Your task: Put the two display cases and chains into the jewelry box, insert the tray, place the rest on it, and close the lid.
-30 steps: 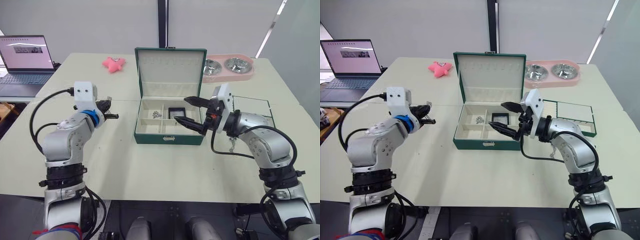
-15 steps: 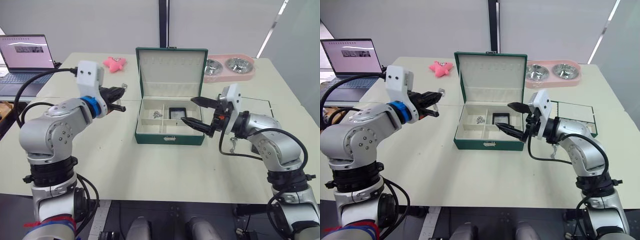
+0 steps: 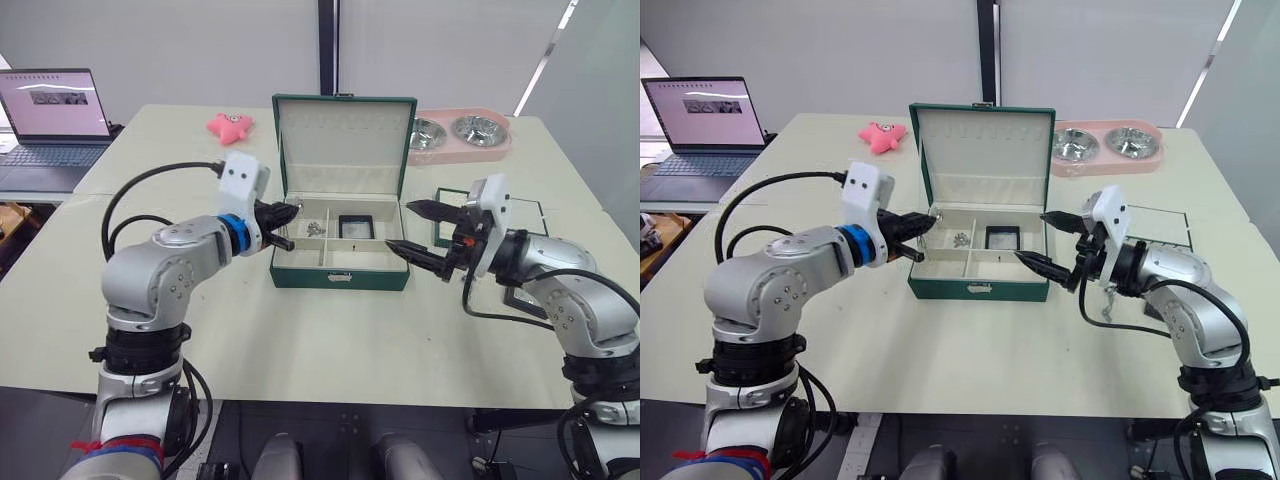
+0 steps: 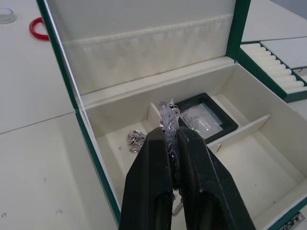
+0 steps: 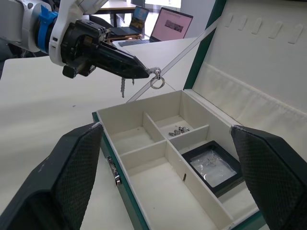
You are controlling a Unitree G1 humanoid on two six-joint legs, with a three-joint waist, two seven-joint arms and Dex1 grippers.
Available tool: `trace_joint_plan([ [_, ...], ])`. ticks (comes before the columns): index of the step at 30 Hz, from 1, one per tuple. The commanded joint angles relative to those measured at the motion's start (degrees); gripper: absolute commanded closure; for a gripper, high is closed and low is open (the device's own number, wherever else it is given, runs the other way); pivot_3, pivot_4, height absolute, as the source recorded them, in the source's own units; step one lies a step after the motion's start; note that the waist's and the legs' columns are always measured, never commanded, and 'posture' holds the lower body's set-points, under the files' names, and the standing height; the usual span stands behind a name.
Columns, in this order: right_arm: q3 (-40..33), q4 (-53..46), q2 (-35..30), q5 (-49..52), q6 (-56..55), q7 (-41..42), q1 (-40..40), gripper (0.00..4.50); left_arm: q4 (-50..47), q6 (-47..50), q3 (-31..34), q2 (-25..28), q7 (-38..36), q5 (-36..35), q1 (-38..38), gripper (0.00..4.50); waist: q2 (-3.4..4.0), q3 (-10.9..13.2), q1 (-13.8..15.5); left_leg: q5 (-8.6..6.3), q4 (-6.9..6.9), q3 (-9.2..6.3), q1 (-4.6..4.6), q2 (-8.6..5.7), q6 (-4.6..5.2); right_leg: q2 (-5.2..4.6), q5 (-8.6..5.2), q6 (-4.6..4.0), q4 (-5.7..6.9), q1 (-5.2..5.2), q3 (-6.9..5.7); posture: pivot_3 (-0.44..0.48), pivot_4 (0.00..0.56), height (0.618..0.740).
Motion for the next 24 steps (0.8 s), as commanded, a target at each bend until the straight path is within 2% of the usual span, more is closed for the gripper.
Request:
trace_joint_plan([
  [1,-2.1,-2.7,-0.8,1.5,0.2,-0.3,0.1,0.00,-0.8,-2.3,-0.7,0.0,-0.3,1.3,0.5,4.46,0.00,0.0,0.0,0.00,0.00,0.00,0.00,0.00,0.00,0.00,0.00,0.00,0.00,0.00,0.00,0.000,0.150,0.740],
  [22,-1.2,-2.8,-1.2,1.2,0.6,0.3,1.2,0.00,0.5,-4.0,-2.7,-0.6,-1.8,3.9,4.2,4.46,-0.01,0.0,0.1,-0.01,0.00,-0.02,0.00,-0.01,0.01,0.01,0.00,0.00,-0.01,0.01,-0.01,0.000,0.150,0.740],
  [24,-1.2,-2.8,-1.1,1.2,0.6,0.2,1.1,0.00,0.5,-4.0,-2.7,-0.7,-1.9,3.9,4.2,3.86,-0.01,0.0,0.1,-0.01,0.00,-0.02,0.00,0.00,0.02,0.01,0.00,0.00,-0.01,0.01,-0.02,0.000,0.150,0.740],
])
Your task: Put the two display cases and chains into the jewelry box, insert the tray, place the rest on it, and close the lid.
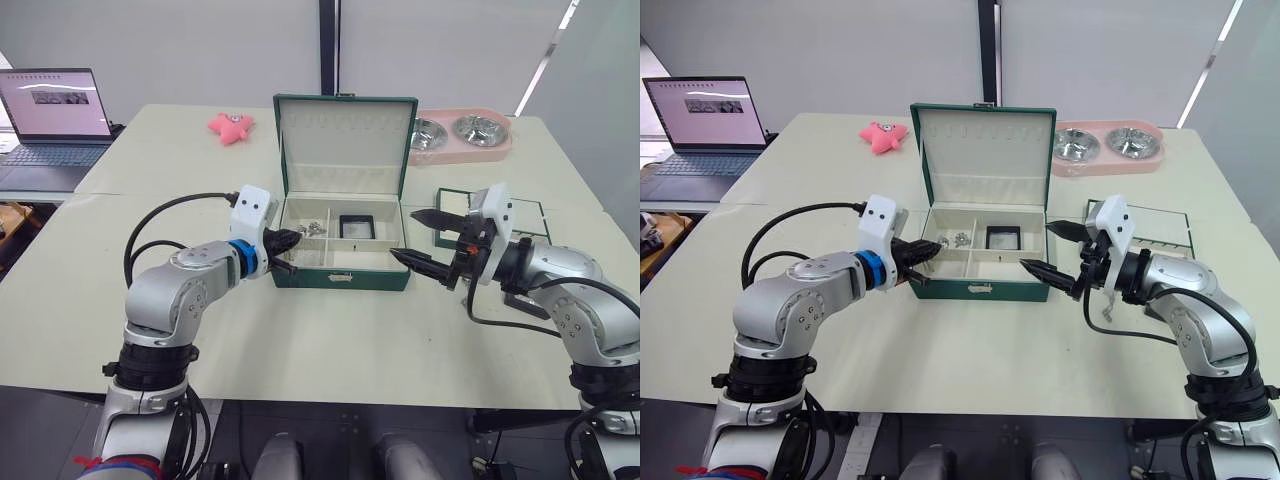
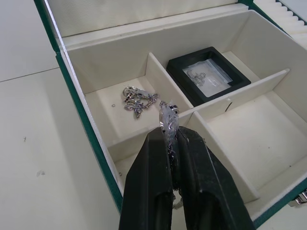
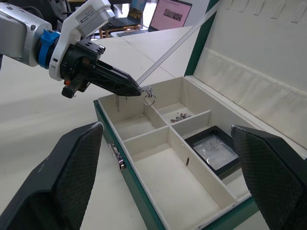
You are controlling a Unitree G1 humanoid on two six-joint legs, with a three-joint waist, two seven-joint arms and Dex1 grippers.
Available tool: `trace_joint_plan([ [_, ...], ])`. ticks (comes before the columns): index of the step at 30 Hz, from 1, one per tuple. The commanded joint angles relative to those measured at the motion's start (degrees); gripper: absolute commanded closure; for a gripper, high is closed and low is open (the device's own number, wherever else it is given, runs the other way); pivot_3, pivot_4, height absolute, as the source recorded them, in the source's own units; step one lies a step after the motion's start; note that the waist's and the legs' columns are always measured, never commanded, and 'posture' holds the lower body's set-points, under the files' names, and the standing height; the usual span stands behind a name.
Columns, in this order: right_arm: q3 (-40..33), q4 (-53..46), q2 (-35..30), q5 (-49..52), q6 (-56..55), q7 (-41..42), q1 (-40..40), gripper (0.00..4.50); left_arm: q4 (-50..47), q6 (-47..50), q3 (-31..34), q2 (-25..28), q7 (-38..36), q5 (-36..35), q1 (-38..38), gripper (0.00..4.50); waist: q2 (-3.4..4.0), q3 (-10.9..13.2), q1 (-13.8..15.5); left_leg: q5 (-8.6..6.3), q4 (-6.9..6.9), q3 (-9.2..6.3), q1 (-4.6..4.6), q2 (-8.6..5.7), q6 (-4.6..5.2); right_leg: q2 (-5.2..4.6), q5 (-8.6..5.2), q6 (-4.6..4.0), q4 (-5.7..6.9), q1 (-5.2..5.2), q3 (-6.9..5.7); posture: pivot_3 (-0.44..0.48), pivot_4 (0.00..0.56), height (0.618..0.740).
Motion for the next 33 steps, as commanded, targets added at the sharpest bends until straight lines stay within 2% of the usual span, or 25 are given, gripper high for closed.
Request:
trace_joint_plan([
  [1,-0.7,-1.8,-0.2,0.8,-0.6,0.1,-0.6,0.00,-1.3,-1.2,-0.3,-0.3,-0.5,0.4,-0.1,3.61,0.00,0.0,0.0,0.00,0.00,0.00,0.00,0.00,0.00,0.00,0.00,0.00,0.00,0.00,0.00,0.000,0.150,0.740],
  [13,-0.6,-1.9,0.1,0.7,-0.7,-0.4,-0.7,0.00,-1.6,-1.2,0.1,-1.0,-1.4,-0.2,-0.3,0.03,0.00,0.0,0.0,0.00,0.00,0.00,0.00,0.00,0.00,0.00,0.00,0.00,0.00,0.00,0.00,0.000,0.150,0.740],
  [19,-0.7,-1.8,0.0,0.7,-0.8,-0.5,-0.8,0.00,-2.0,-0.7,0.7,-1.8,-1.9,-1.2,-0.5,0.03,0.00,0.0,0.0,0.00,0.00,0.00,0.00,0.00,0.00,0.00,0.00,0.00,0.00,0.01,0.00,0.000,0.150,0.740],
  [22,-1.6,-1.7,-0.4,0.9,-0.8,-0.5,-0.3,0.00,-3.2,-0.6,1.5,-1.4,-3.6,-3.2,-0.1,0.03,0.00,0.0,0.0,0.00,0.00,0.00,0.00,0.00,0.00,0.00,0.00,0.00,0.00,0.00,0.00,0.000,0.150,0.740],
  [25,-3.0,-1.5,-1.3,1.2,-0.8,-0.1,0.7,0.00,-4.1,-0.1,5.1,-0.7,-6.7,-7.4,0.5,0.03,0.00,0.0,0.0,0.01,0.00,0.00,0.00,0.00,-0.01,0.00,0.00,0.00,0.00,0.00,0.00,0.000,0.150,0.740],
  [28,-5.1,-1.1,-2.7,1.6,-0.8,0.4,2.0,0.00,-4.5,-0.1,9.4,1.8,-10.2,-11.3,1.4,0.03,0.00,0.0,0.0,0.01,0.00,0.00,0.00,0.01,-0.01,0.00,0.00,0.00,0.00,0.00,0.00,0.000,0.150,0.740],
  [33,-11.1,0.9,-6.0,2.2,-1.2,1.2,7.0,0.00,-4.9,-2.0,16.1,9.3,-15.6,-14.7,6.4,0.03,0.00,0.0,0.0,-0.03,-0.04,0.01,0.02,0.01,0.05,0.00,0.00,0.00,-0.03,0.01,0.00,0.000,0.150,0.740],
])
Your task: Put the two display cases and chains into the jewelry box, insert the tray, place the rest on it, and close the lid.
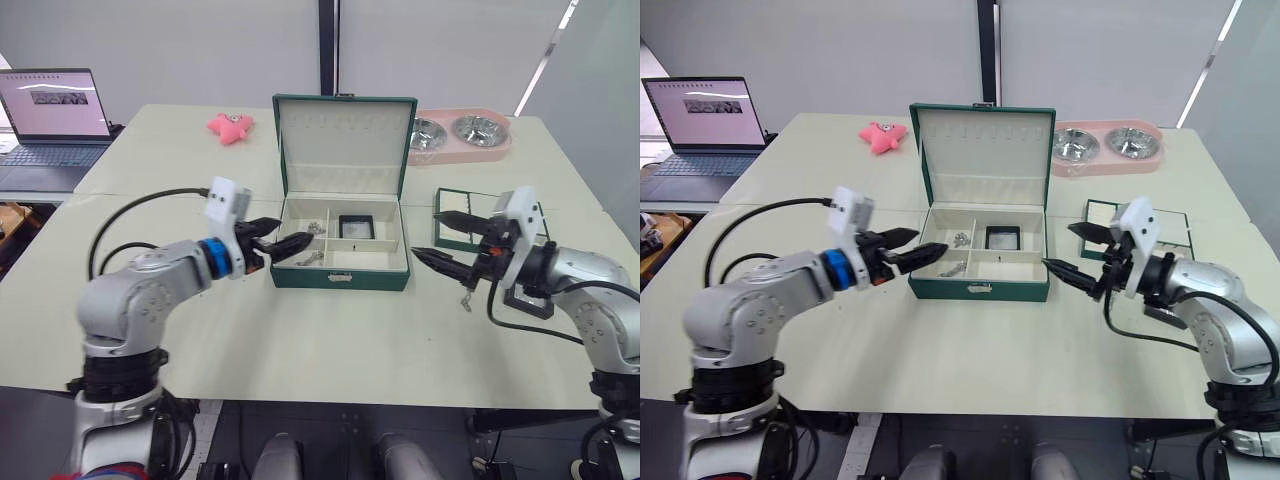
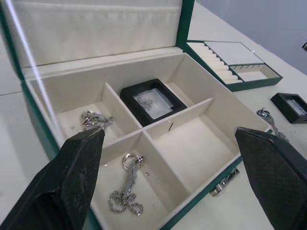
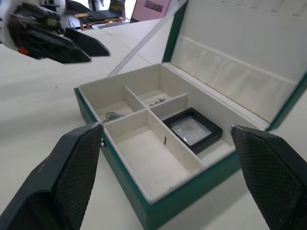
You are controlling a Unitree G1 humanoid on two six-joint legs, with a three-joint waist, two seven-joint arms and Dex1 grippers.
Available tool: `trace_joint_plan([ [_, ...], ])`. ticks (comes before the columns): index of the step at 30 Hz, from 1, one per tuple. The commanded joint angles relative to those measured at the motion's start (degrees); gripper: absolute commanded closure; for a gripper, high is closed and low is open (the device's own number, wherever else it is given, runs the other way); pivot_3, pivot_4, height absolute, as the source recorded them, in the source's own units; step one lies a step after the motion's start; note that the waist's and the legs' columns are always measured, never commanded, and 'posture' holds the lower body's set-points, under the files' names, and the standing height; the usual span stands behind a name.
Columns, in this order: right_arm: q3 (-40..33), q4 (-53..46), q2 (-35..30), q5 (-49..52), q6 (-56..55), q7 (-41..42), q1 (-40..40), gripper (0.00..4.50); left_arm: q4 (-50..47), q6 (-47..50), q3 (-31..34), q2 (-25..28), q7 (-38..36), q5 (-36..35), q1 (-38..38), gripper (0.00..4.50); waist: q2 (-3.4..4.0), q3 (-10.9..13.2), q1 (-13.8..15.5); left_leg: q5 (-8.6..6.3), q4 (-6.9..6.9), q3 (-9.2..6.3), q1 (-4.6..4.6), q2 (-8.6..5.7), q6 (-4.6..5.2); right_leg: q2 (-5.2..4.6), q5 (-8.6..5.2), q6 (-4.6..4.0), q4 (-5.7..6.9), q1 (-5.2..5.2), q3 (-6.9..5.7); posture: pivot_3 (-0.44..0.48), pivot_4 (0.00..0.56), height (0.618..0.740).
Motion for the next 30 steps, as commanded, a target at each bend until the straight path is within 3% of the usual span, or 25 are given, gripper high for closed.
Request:
trace_joint_plan([
  [1,-5.8,1.0,-1.8,1.3,-1.5,0.4,2.8,0.00,-2.2,-2.3,4.8,4.4,-3.2,-1.7,3.1,0.03,0.00,0.0,0.1,-0.02,0.00,0.00,0.00,0.00,0.04,0.00,0.00,0.00,-0.01,0.00,0.00,0.000,0.150,0.740],
  [6,-14.0,6.8,-3.9,-0.2,-5.1,0.9,11.5,0.00,2.7,-6.3,14.5,12.3,-3.9,2.0,11.4,0.03,0.00,0.0,0.0,-0.08,-0.01,-0.02,0.01,0.00,0.14,0.00,0.00,0.00,-0.01,0.01,-0.01,0.000,0.150,0.740],
  [11,-18.7,12.5,-3.4,-1.8,-9.9,-0.7,16.3,0.00,8.1,-16.0,17.7,14.7,-2.7,9.0,20.9,0.03,0.06,0.0,-0.1,-0.09,-0.06,0.10,0.10,0.00,0.16,-0.02,-0.01,-0.01,-0.03,0.03,0.09,0.000,0.150,0.740],
  [21,-21.7,30.0,0.8,-7.4,-25.4,-7.6,14.8,0.00,19.6,-31.3,21.7,4.8,14.7,18.5,22.0,0.03,0.03,0.0,0.0,-0.09,-0.04,0.11,0.11,0.00,0.16,-0.04,0.00,0.00,-0.02,0.07,0.08,0.000,0.150,0.740],
  [30,-24.3,41.1,2.0,-10.7,-36.4,-16.5,13.8,0.00,29.9,-40.2,23.2,1.6,28.0,24.0,20.6,0.03,0.04,0.0,0.0,-0.09,-0.04,0.11,0.14,0.02,0.15,-0.04,0.00,0.00,0.03,0.09,0.07,0.000,0.150,0.740],
])
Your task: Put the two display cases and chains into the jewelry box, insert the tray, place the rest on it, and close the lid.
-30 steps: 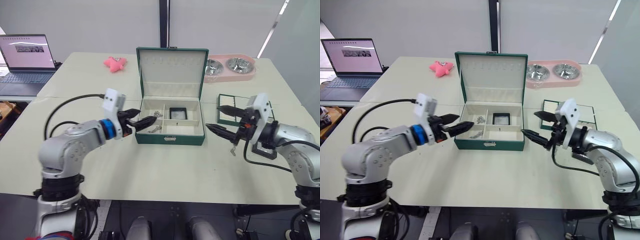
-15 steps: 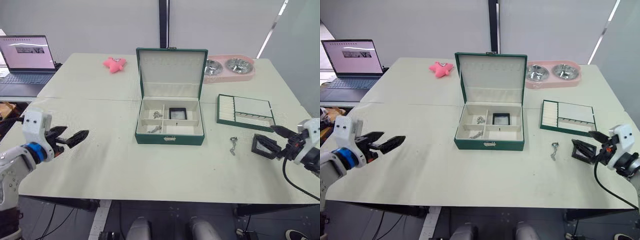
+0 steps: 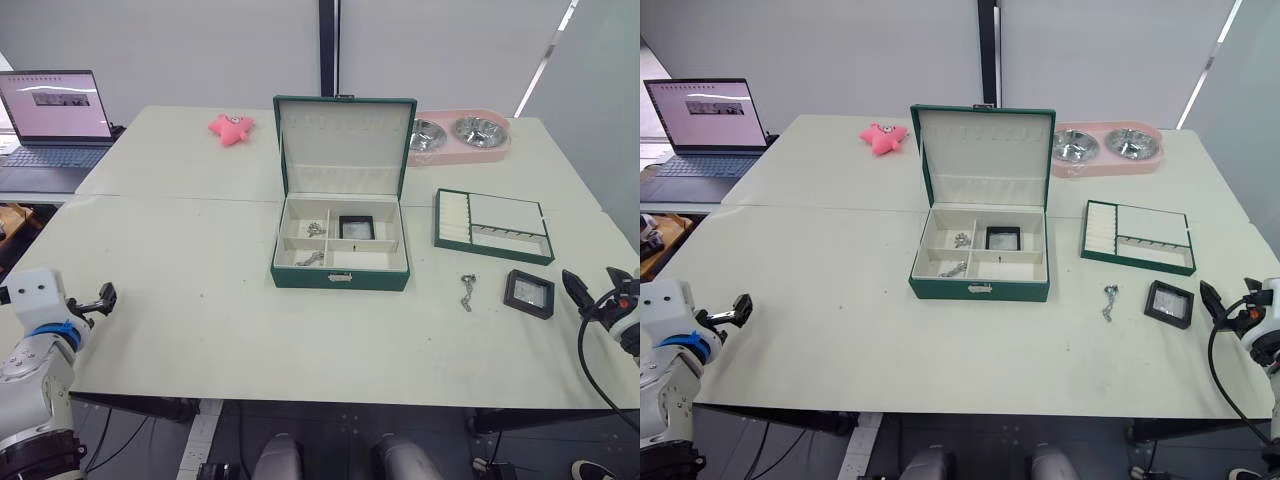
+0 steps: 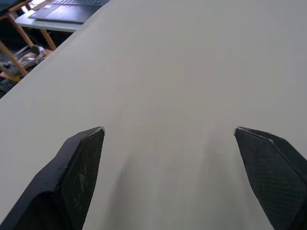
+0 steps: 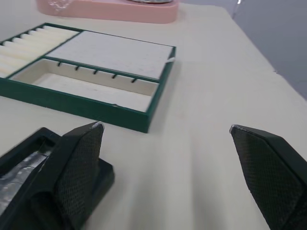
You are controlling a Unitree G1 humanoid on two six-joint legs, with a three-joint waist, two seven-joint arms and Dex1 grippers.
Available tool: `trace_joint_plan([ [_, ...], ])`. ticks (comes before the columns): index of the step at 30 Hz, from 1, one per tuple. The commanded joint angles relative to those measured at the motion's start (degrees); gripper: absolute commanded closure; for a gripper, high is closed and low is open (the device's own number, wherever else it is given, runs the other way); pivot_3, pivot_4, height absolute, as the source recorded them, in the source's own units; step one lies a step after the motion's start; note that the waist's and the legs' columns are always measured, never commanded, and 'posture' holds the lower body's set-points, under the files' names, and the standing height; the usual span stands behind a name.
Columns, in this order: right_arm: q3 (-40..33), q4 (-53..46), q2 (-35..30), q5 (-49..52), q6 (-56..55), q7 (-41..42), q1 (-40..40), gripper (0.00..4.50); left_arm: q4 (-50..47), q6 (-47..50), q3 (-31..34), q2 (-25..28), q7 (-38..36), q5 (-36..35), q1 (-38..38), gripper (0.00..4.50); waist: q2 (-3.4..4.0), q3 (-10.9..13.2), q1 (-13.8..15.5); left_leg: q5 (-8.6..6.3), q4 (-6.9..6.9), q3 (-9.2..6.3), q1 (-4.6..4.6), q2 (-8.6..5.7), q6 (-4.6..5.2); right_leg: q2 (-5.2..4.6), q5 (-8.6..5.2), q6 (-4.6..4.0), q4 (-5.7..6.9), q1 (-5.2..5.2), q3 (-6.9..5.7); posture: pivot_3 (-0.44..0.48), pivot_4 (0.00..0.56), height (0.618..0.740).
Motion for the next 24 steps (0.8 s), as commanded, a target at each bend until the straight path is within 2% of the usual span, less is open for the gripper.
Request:
trace_joint_plan([
  [1,-2.7,3.0,0.1,-0.3,-4.5,-3.0,-0.7,0.00,1.8,-4.4,2.2,-0.6,5.1,1.8,-1.5,0.03,0.00,0.0,0.0,0.00,0.00,0.00,0.00,0.00,0.00,0.00,0.00,0.00,0.01,0.00,-0.01,0.000,0.150,0.740],
  [11,-2.4,7.4,2.3,-0.5,-8.9,-7.9,-1.4,0.00,2.7,-8.0,0.8,-4.4,9.3,2.2,-2.0,0.03,0.03,0.0,-0.1,0.00,0.00,0.01,0.01,-0.01,-0.01,-0.02,0.00,0.00,0.03,0.02,-0.01,0.000,0.150,0.740],
  [24,-1.8,10.4,2.6,-0.4,-11.2,-9.2,-2.3,0.00,1.4,-7.2,0.2,-5.5,9.7,1.2,-2.6,0.03,0.03,0.0,-0.1,0.01,0.00,0.02,0.02,-0.01,-0.01,-0.03,0.00,0.00,0.03,0.03,-0.01,0.000,0.150,0.740],
])
